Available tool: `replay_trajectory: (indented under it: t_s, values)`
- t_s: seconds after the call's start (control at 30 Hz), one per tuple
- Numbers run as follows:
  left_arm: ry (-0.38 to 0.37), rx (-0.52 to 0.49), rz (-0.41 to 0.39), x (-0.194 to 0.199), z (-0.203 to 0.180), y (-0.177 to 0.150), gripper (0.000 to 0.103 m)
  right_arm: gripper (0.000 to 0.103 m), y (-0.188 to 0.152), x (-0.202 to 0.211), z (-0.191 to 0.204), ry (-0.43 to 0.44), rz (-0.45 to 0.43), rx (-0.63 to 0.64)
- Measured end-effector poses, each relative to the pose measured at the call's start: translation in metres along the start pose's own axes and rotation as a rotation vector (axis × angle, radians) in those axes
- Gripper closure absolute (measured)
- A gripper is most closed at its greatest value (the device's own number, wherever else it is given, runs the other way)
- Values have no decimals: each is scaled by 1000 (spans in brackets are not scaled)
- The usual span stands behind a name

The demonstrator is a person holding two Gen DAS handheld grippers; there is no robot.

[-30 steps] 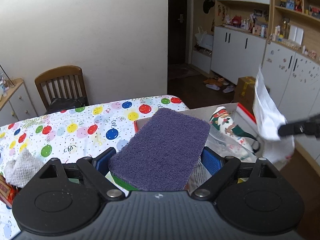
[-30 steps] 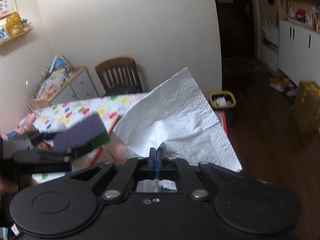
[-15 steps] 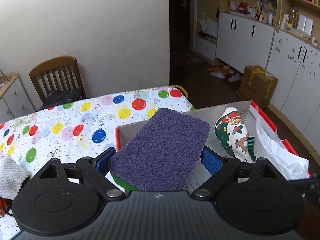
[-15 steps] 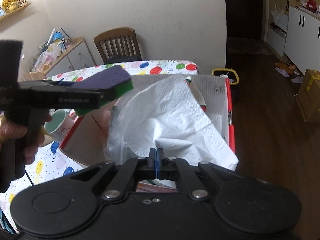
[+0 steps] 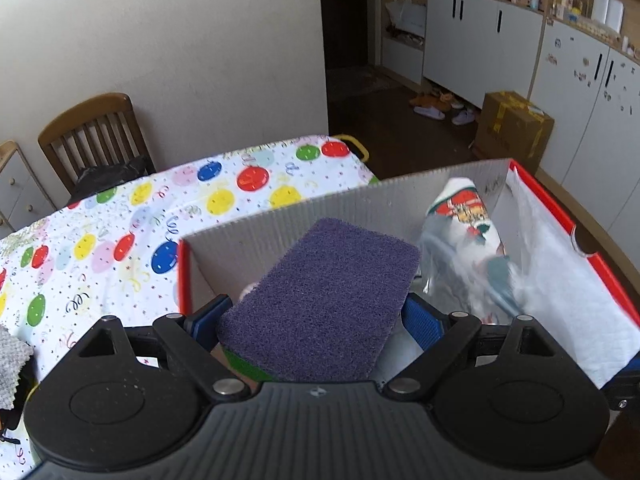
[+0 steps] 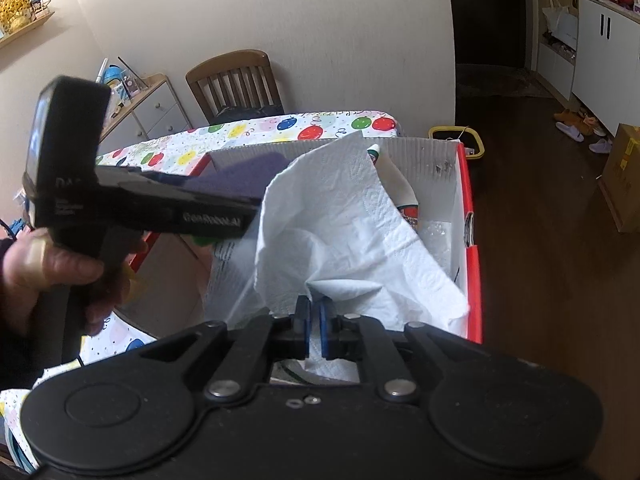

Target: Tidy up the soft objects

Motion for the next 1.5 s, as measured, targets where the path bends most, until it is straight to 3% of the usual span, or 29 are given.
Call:
replay_trajectory:
  t_s: [0.4,0.8,1.27,1.5]
  values:
    - [-5,-16,48,-10,-3,-9,11,74,1,3,-2,-11,-10,-5]
    - [-56,32,-17,18,3,-6,11,47,4,16,-5,-43,-46,-11]
    - [-117,80,-91,72,14,-7,11,35,18,51,20,-20,-134,32]
    - [-143,123,-128,107,30,-13,7,22,24,60,48,8,-164,78]
Point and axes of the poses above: each gripper's, at about its wrist camera, not at the fingertips, and x roughly against the way its jaws point, z to its left, y to its top, the point moved 9 cm from there along -x, roughly the way its jaws point, and after that the axes turned 7 degrees about x, right-handed, at the moved point
